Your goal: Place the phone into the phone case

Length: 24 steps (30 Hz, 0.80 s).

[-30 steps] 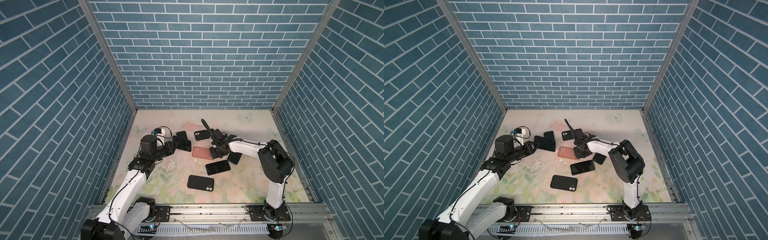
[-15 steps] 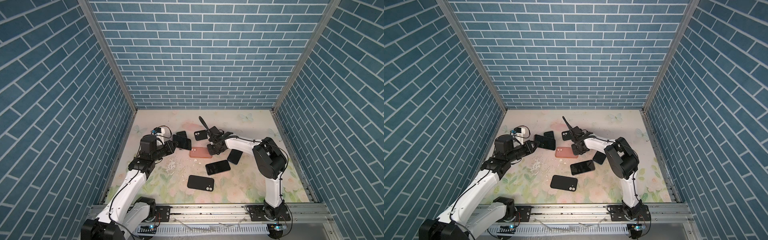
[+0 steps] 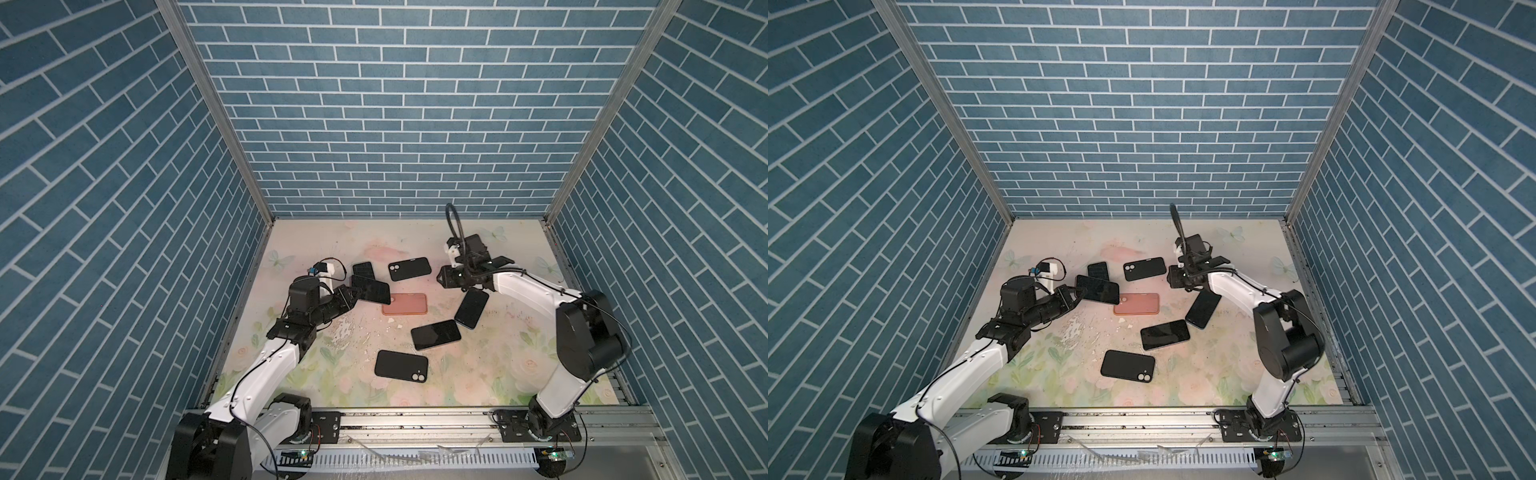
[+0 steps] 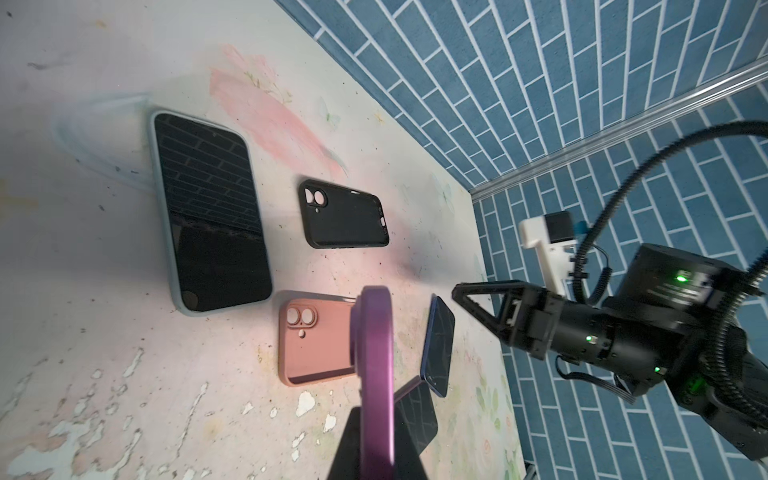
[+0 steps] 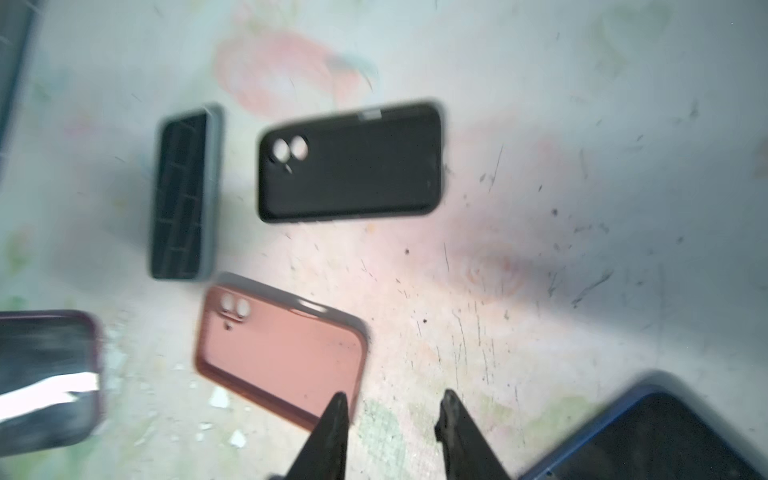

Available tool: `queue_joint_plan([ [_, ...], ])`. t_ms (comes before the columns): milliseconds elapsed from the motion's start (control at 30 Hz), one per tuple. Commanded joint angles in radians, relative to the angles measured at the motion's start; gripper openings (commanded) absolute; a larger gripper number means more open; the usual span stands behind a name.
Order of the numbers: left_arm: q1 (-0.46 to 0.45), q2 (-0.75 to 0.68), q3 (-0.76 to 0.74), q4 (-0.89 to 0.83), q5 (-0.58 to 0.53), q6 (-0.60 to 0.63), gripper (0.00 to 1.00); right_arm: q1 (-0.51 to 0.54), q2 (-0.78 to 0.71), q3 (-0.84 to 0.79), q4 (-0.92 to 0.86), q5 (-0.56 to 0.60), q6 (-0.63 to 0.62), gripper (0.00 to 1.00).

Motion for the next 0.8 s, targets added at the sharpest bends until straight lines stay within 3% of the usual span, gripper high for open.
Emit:
queue_joint_plan([
  [0, -0.031, 0.043, 0.0, 0.244, 0.045, -0.091, 0.0, -0.054, -0.058, -0.055, 0.15, -0.251, 0.053, 0.4],
  [67, -0.049, 0.091, -0.009, 0.357, 0.053, -0.147, 0.0, -0.092, -0.084, -0.112, 0.257, -0.358, 0.109, 0.4],
  [133, -0.068, 0.152, -0.016, 0.481, 0.056, -0.211, 0.0, -0.127, -0.121, -0.204, 0.436, -0.446, 0.208, 0.47],
  [267, -0.104, 0.308, -0.008, 0.77, 0.084, -0.353, 0.0, -0.173, -0.166, -0.353, 0.754, -0.501, 0.391, 0.57],
  [467, -0.126, 0.534, 0.03, 1.187, 0.096, -0.561, 0.0, -0.188, -0.132, -0.371, 0.895, -0.628, 0.513, 0.62],
  [767, -0.163, 0.59, 0.112, 1.183, 0.149, -0.57, 0.0, -0.186, -0.009, -0.361, 1.075, -0.77, 0.656, 0.59],
])
